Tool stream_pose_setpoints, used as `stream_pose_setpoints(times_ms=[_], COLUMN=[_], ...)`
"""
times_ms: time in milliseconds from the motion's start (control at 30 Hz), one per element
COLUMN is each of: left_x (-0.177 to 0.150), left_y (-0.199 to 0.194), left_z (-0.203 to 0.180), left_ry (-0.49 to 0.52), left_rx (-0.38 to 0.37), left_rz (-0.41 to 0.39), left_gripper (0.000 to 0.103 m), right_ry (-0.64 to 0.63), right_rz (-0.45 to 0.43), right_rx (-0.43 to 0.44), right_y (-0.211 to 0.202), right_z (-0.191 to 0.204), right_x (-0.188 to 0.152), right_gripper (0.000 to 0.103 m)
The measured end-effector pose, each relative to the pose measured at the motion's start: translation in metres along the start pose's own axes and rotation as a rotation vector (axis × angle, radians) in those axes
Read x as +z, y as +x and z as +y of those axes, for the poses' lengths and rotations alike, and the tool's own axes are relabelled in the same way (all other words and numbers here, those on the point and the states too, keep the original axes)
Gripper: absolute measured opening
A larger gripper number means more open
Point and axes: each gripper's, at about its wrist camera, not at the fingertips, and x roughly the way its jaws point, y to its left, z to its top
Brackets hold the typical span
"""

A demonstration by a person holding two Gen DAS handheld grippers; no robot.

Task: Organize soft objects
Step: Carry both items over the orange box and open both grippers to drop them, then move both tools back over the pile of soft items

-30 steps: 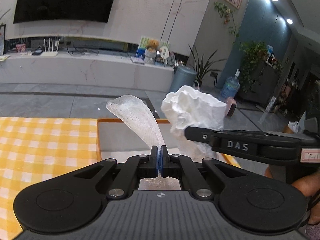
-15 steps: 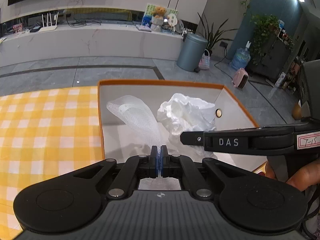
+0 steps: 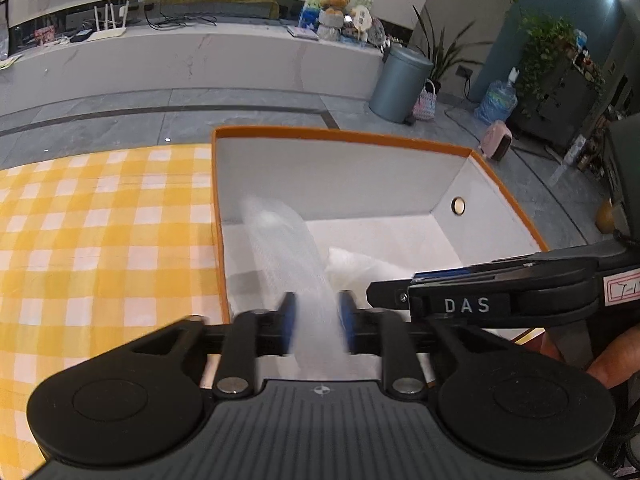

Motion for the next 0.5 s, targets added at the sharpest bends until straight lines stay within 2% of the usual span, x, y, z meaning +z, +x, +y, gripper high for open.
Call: stream_pose_setpoints(times_ms=[33, 133, 200, 367, 500], left_x=[0.0, 0.005, 0.006, 0.008, 0.001], left_y=[-0.004, -0.013, -0.02, -0.049, -0.074], left_z=[0.0, -0.001, -0.002, -0.008, -0.016], left_ry=[-0.006, -0.021, -0.026, -0.012, 0.01], left_rx=[0.002, 0.016, 0.009, 0.021, 0.003], left_rz=[-0.01, -0.028, -0.041, -0.085, -0.109], left_gripper=[0.044, 0.069, 0.073, 0.077, 0.079], right_ry=[-0.015, -0.054, -0.074, -0.135, -0.179], right_rz=[-0.004, -0.018, -0.034, -0.095, -0.176], right_rx=[-0.006, -0.037, -0.066, -0.119, -0.135], right_y=[-0.003, -0.017, -0.028, -0.065, -0.103], right_z=[0.002, 0.008, 0.011, 0.02, 0.035], right_x=[0.0, 0.001, 0.001, -0.002, -0.015], right_gripper=[0.047, 0.049, 0.05, 0.051, 0.065])
